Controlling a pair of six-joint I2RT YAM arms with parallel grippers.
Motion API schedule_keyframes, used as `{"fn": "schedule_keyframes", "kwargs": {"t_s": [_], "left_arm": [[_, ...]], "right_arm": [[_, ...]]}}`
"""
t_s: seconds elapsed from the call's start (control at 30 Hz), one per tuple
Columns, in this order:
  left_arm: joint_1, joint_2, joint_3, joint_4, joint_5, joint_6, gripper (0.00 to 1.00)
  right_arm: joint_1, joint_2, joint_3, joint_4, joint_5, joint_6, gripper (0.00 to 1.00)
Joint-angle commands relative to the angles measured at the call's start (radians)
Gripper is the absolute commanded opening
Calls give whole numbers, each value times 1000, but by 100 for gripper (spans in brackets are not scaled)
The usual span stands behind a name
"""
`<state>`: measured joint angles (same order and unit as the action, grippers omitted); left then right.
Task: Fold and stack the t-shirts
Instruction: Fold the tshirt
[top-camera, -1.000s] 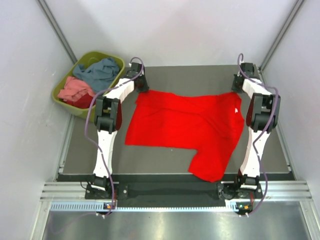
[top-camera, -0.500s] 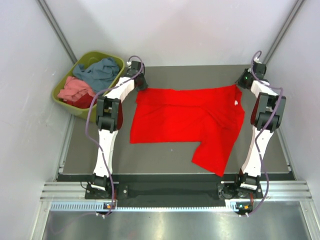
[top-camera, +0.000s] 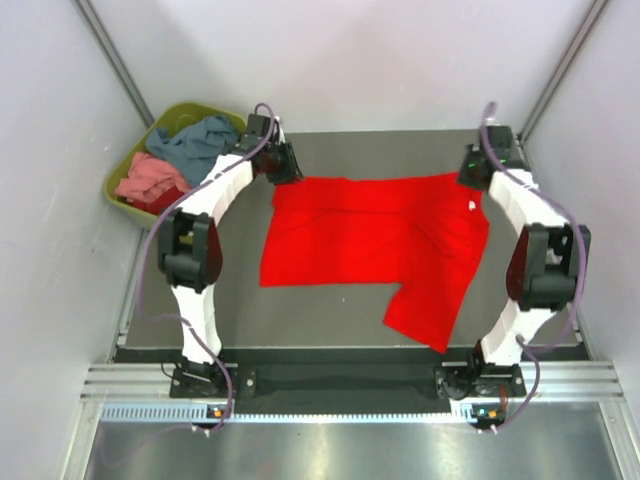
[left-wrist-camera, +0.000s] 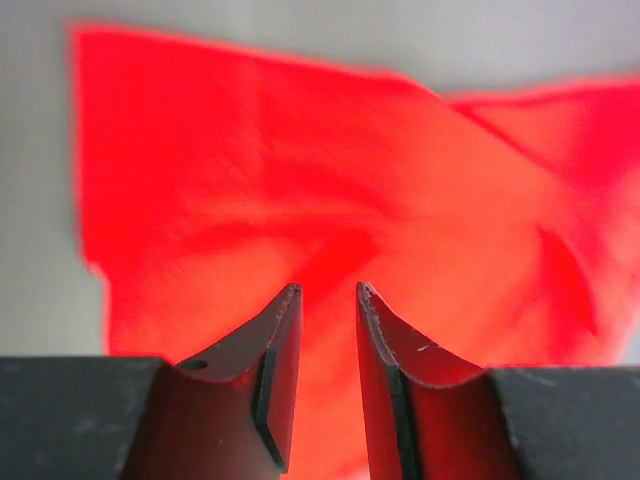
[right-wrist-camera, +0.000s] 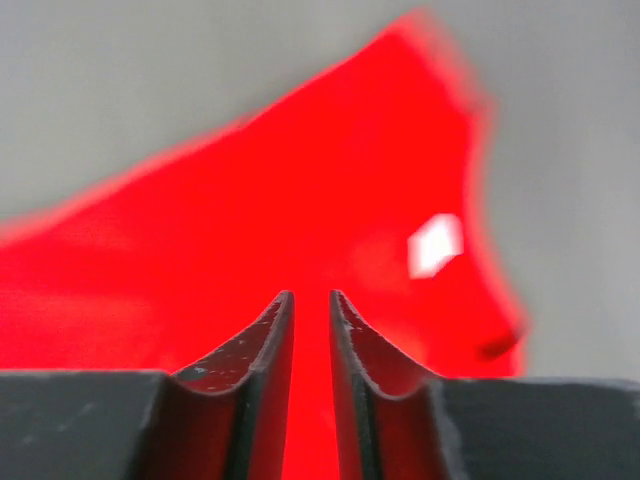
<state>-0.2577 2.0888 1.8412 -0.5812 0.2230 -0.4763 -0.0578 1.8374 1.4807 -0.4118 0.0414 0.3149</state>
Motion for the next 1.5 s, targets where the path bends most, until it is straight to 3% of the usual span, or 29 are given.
{"fn": "schedule_keyframes", "kwargs": {"t_s": [0.0, 0.23, 0.57, 1.1, 1.47], "left_arm": [[-17, -174, -129, 11, 154, 7, 34], [-25, -389, -355, -11, 156, 50, 34], [-25, -498, -539, 23, 122, 73, 35], [-25, -518, -563, 14, 70, 94, 35], [-25, -513, -568, 14, 59, 96, 34]], "right_arm": [[156, -148, -213, -33, 66, -85, 17], [260, -164, -359, -18, 25, -111, 10], [306, -110, -392, 13, 107, -135, 6], [306, -49, -342, 44, 290, -212, 13], [306, -41, -323, 42, 273, -250, 25]]}}
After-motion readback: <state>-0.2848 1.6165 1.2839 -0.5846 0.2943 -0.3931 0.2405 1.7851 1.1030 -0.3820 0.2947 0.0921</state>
